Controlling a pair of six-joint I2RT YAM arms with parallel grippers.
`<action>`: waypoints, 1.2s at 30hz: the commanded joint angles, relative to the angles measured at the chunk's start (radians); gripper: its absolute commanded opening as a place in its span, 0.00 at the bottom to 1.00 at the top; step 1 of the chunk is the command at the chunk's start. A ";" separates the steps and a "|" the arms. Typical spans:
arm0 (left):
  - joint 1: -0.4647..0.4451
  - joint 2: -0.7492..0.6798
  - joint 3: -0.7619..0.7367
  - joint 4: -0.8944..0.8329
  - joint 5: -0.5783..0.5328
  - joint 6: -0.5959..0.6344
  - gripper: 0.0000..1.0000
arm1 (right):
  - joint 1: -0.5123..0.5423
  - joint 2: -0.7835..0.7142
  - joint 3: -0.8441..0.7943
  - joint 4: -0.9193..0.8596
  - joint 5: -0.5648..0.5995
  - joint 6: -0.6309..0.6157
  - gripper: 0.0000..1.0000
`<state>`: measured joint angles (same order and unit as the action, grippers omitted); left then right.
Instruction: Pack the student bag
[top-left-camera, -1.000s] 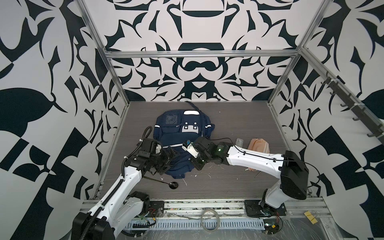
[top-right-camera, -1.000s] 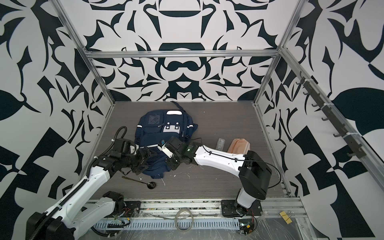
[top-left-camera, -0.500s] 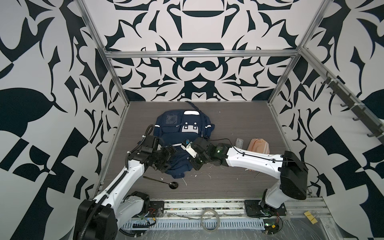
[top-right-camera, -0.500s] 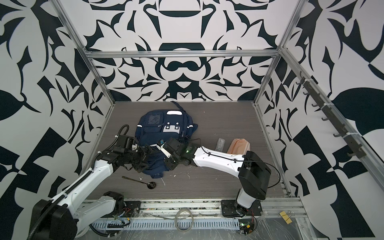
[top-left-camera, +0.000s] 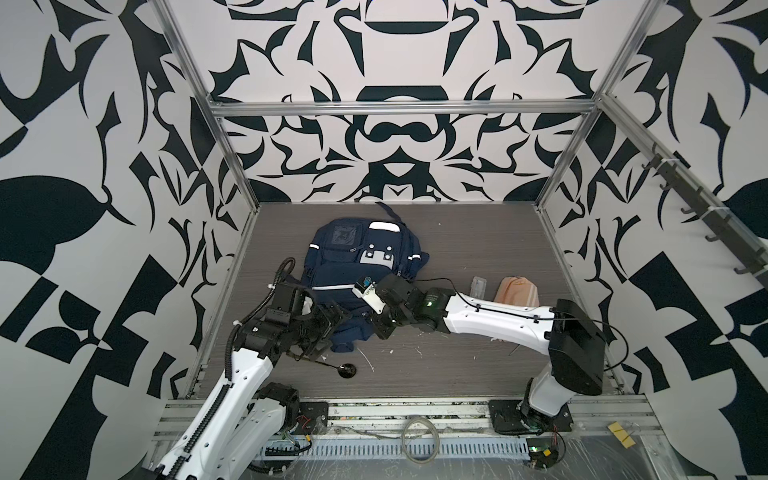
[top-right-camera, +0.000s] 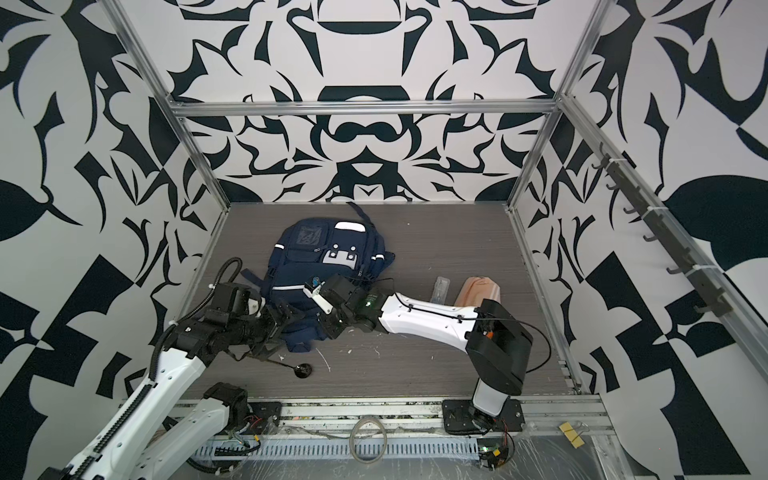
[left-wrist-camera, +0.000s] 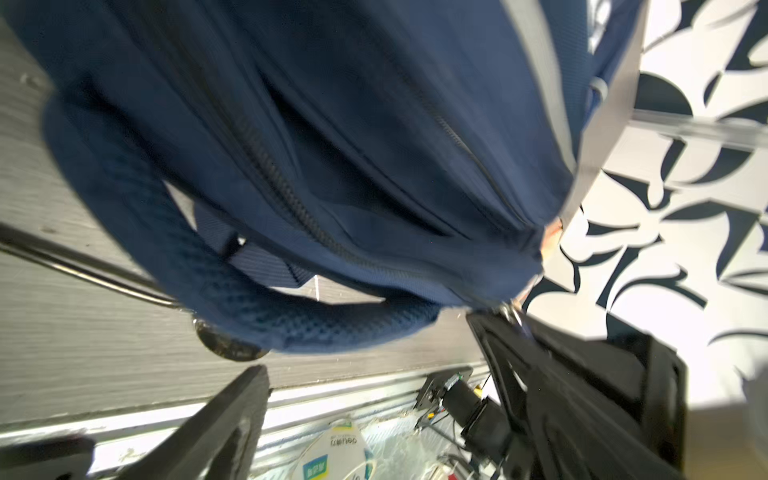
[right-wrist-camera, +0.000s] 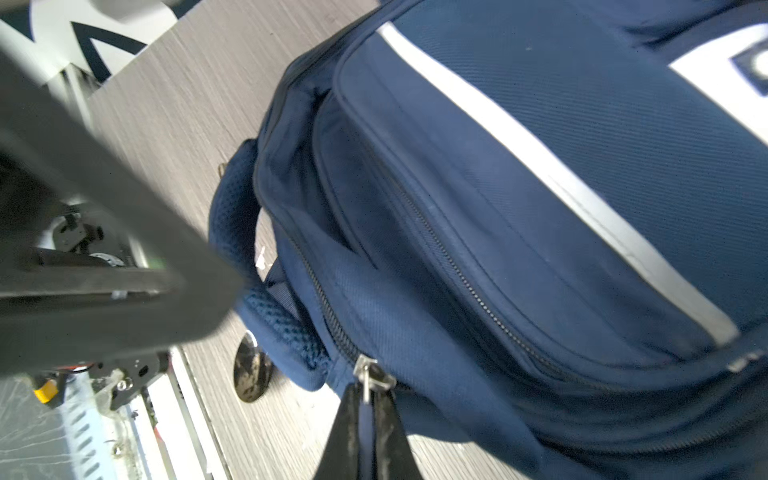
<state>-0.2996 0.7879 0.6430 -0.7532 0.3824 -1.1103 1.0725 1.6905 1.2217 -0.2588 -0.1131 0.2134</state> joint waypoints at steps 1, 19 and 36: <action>0.017 0.005 -0.038 0.155 -0.003 -0.107 0.99 | 0.009 -0.033 0.058 0.097 -0.037 -0.008 0.00; 0.033 0.166 -0.080 0.380 -0.029 -0.172 0.00 | 0.058 -0.113 -0.050 0.046 0.048 -0.008 0.00; 0.092 0.072 -0.072 0.131 -0.075 0.046 0.00 | -0.397 -0.209 -0.122 -0.086 0.134 -0.016 0.00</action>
<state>-0.2310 0.8932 0.5491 -0.4934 0.4049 -1.1522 0.7631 1.4780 1.0294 -0.3290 -0.0753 0.2062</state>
